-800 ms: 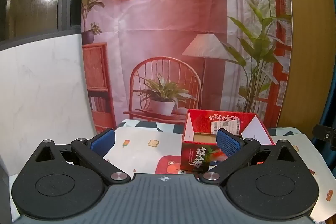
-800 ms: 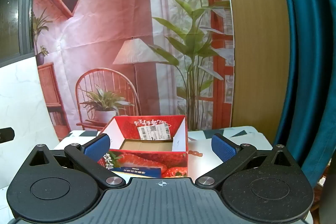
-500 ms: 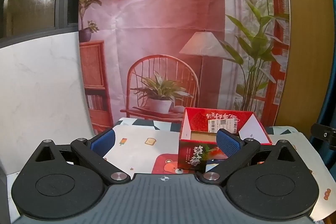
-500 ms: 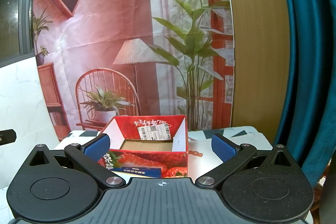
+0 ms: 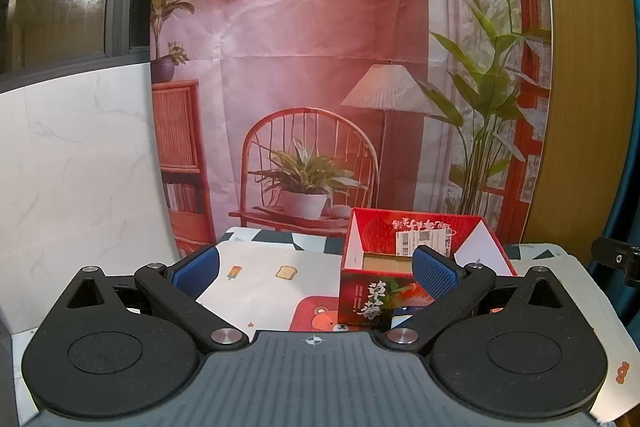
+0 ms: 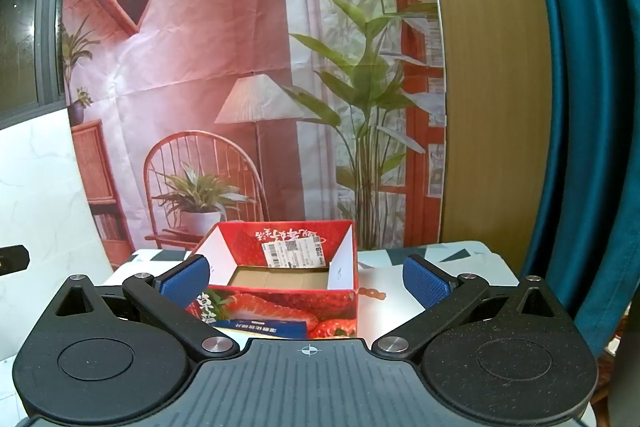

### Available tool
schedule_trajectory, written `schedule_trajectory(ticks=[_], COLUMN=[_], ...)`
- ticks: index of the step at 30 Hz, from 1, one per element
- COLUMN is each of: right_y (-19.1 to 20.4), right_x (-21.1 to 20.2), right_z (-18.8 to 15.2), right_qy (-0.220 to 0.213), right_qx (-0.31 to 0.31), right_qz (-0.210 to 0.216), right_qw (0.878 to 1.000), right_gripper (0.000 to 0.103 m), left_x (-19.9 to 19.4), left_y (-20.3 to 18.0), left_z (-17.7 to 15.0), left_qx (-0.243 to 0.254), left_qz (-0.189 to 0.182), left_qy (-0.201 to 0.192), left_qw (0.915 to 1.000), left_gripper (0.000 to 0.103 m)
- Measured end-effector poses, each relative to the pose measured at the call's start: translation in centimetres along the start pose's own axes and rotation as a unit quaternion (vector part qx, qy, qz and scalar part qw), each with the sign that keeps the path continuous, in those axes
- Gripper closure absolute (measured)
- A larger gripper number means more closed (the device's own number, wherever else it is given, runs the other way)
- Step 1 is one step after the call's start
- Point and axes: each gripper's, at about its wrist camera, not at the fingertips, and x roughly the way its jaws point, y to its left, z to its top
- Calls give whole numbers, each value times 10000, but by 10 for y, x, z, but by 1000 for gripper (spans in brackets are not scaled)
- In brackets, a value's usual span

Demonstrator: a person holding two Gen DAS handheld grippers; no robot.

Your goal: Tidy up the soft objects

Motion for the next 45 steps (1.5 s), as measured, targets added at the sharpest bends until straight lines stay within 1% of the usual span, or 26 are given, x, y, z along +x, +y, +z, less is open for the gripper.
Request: schedule_trajectory(ticks=[12, 45], right_y=[1, 0], right_x=[-1, 0], right_z=[1, 0], right_qy=[-3, -4], right_qx=[-1, -1], right_qz=[0, 2], right_qw=[10000, 10000], right_gripper=[0, 0], left_x=[-1, -2], left_y=[1, 1], left_z=[-3, -3], left_qx=[-48, -51], left_qz=[1, 0], left_qy=[-70, -80], left_qw=[10000, 10000], left_gripper=[0, 0])
